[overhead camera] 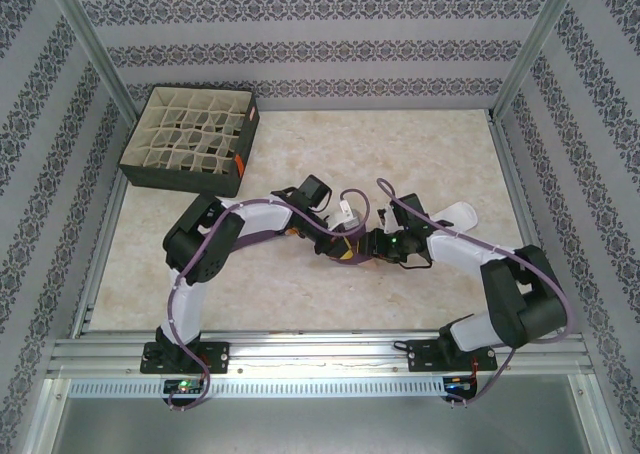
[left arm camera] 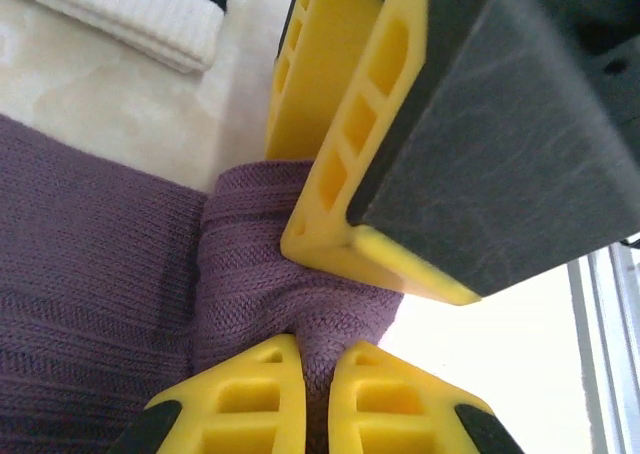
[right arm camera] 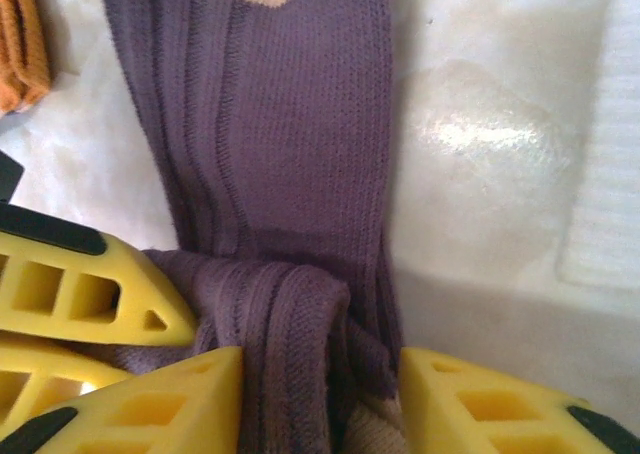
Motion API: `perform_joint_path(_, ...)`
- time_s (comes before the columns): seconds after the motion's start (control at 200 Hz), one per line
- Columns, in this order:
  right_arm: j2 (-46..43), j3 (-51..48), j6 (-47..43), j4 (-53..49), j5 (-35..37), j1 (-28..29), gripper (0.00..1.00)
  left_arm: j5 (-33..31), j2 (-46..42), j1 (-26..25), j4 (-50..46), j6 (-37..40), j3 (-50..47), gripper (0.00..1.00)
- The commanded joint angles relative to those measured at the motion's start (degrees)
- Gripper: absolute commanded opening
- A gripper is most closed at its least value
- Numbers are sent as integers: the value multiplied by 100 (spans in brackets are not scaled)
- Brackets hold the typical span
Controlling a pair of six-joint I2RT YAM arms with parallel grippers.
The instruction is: Roll the socks
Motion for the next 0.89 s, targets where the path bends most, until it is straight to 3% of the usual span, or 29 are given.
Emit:
perform_joint_path(0.0, 418, 136, 36, -303, 148, 88, 34, -482, 357, 72, -212, -423, -148, 3)
perform_joint_path(0.075, 763, 332, 53, -604, 302, 79, 22, -500, 254, 67, 127, -430, -335, 10)
perform_joint_path(0.195, 1100, 484, 69, -833, 521, 84, 13, -478, -50, 72, 618, -291, -658, 18)
perform_joint_path(0.365, 1194, 537, 53, -962, 714, 87, 10, -440, -793, 63, 1544, 181, -1336, 32)
perform_joint_path(0.555, 1247, 613, 1, -1075, 728, 99, 9, -744, -1723, 55, 3291, 674, -2424, 45)
perform_joint_path(0.635, 1256, 650, -8, -1121, 719, 109, 9, -1229, -2093, -83, 4146, 1084, -2987, 49)
perform_joint_path(0.72, 1286, 684, -26, -1165, 719, 118, 9, -2251, -2334, -465, 4655, 1869, -3394, 58)
perform_joint_path(0.889, 1385, 781, -44, -1222, 693, 151, 8, -3848, -2128, -1195, 5548, 2997, -3738, 66)
